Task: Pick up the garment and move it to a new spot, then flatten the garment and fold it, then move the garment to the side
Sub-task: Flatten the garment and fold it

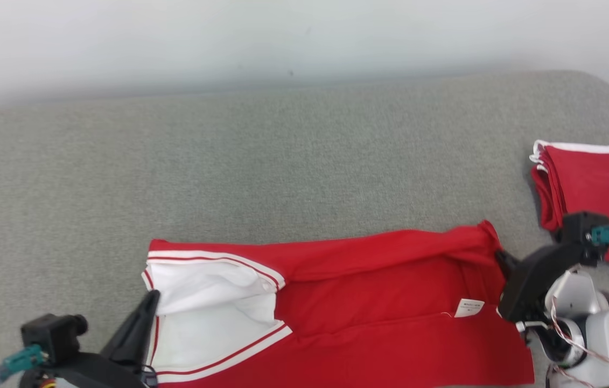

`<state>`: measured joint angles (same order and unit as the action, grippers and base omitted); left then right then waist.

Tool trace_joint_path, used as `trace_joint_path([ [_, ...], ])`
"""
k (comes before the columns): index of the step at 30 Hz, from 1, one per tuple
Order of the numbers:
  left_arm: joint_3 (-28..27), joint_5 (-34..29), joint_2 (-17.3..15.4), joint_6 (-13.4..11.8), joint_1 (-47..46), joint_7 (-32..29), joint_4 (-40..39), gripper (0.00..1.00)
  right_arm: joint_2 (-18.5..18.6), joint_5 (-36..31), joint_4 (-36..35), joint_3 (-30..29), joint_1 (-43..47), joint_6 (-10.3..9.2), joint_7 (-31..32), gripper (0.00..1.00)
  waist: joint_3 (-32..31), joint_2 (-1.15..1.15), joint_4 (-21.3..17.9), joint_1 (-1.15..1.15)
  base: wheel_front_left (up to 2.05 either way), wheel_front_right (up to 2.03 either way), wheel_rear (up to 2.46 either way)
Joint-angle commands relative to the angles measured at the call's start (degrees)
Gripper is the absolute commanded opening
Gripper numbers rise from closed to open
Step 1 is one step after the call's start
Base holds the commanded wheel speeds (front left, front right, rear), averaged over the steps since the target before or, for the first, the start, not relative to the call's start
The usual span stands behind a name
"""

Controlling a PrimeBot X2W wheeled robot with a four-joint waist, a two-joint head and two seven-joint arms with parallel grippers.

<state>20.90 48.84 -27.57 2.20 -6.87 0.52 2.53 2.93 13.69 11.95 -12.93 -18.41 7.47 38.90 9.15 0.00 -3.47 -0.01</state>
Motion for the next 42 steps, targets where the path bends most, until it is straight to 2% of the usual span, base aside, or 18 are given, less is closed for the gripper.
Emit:
trace_joint_path([
  [1,0.5,-0.2,0.6,0.2,0.9,0.6,0.5,0.00,-0.1,0.7,-0.2,-0.5,1.5,0.05,0.4,0.00,-1.6,0.00,1.2,0.01,0.00,0.00,0.00],
  [11,1.5,-1.0,2.8,-1.1,3.6,3.9,5.0,0.00,-0.1,3.1,-3.5,-2.9,9.9,0.05,4.3,0.00,-5.1,0.00,1.8,0.01,0.00,0.00,0.00],
  [24,3.8,-4.3,3.6,-2.4,4.2,6.1,9.3,0.00,0.0,3.0,-3.5,-1.9,13.7,0.05,6.3,0.00,-6.5,0.00,1.6,0.01,0.00,0.00,0.00],
  [25,3.8,-4.8,3.8,-2.8,4.1,6.6,9.8,0.30,-0.1,2.7,-3.5,-1.7,13.9,0.05,6.5,0.00,-6.6,0.00,1.6,0.01,0.00,0.00,0.00],
  [26,3.9,-5.1,3.9,-3.0,4.0,7.0,10.4,0.95,-0.1,2.6,-3.5,-1.6,14.1,0.05,6.7,0.06,-6.7,0.00,1.6,0.01,0.00,0.00,0.00],
  [27,4.0,-5.5,4.0,-3.3,4.1,7.3,11.1,1.00,-0.1,2.4,-3.5,-1.5,14.1,0.05,6.8,0.25,-6.9,0.00,1.6,0.01,0.00,0.00,0.00],
  [28,4.3,-5.9,4.1,-3.4,4.1,7.5,11.6,1.00,-0.1,2.3,-3.3,-1.2,14.4,0.05,7.1,1.00,-7.1,0.00,1.6,0.01,0.00,0.00,0.00],
  [32,4.2,-7.2,4.3,-5.1,5.2,9.6,13.2,1.00,0.0,1.7,-3.4,-1.8,16.2,0.05,8.9,1.00,-8.1,0.00,1.6,0.01,0.00,0.00,0.00],
  [36,2.9,-9.1,4.3,-7.1,6.5,12.7,13.0,1.00,-0.1,2.7,-5.5,-3.8,17.7,0.05,8.0,1.00,-9.2,0.00,2.0,0.01,0.00,0.00,0.00],
  [40,-0.2,-11.3,5.2,-8.3,7.9,14.5,9.5,1.00,-0.1,4.9,-8.3,-6.0,19.1,0.05,5.4,1.00,-10.0,0.00,2.6,0.01,0.00,0.00,0.00],
  [42,-2.6,-13.6,6.0,-7.8,8.5,14.6,6.1,1.00,0.0,5.7,-9.4,-6.7,19.7,0.05,4.0,1.00,-10.4,0.00,2.9,0.01,0.00,0.00,0.00],
])
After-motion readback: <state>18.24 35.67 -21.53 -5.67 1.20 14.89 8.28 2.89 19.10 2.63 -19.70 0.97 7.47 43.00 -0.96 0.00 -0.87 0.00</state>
